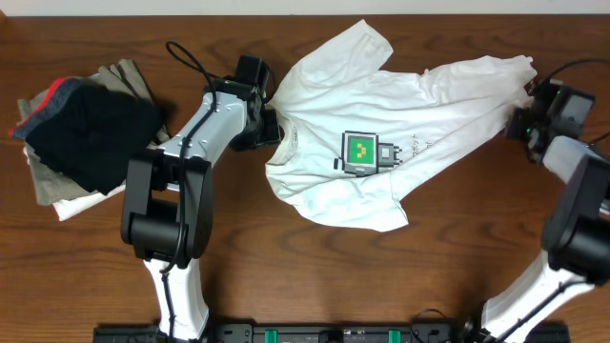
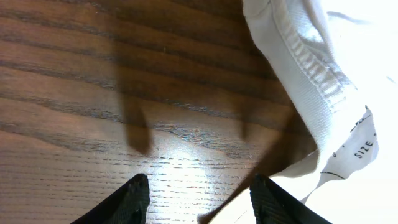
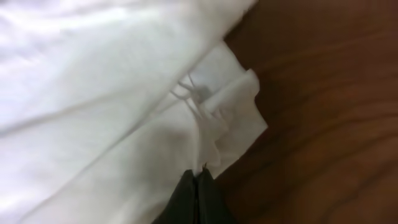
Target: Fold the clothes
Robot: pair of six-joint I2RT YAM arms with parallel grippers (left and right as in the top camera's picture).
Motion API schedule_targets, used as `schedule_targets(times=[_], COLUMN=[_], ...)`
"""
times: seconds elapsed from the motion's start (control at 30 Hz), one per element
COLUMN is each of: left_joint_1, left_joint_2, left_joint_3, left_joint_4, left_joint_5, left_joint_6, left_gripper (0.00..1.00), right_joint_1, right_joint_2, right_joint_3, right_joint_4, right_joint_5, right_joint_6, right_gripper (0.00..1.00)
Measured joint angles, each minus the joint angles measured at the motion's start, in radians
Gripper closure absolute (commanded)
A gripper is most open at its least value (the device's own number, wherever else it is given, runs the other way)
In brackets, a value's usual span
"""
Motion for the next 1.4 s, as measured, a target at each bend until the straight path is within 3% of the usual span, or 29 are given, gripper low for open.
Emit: schedule_targets(times=[0.3,0.57,0.77,1.1,1.4], left_joint_1=[0.000,-0.002,-0.033,-0.189,-0.288], left_joint_2=[0.000,0.000,0.000,0.000,0.000], left_joint_3=[0.000,0.000,0.000,0.000,-0.024], left_joint_4=[-0.028,-0.282,-0.428,-0.461,-0.438], left_joint_5=[0.022,0.152,0.224,0.335,0.241], left_joint_6=[0.000,0.000,0.000,-0.027,-0.156], left_gripper=[0.45,0.45,0.45,0.45,0.45], right_joint_1=[0.000,0.000,0.000,0.000,0.000], right_joint_2=[-0.341,-0.356,-0.356,-0.356,-0.356], right_joint_3=[0.010,0.004,0.003,0.003,0.003], right_joint_4=[-0.345,-0.684,-0.775,-0.834,-0.853], right_joint_5=[0.014,0.026,0.037,0.089,0.101], right_joint_6=[0.002,0.074,0.105,0.127,0.127], right_gripper=[0.99,0.99,0.99,0.99,0.99])
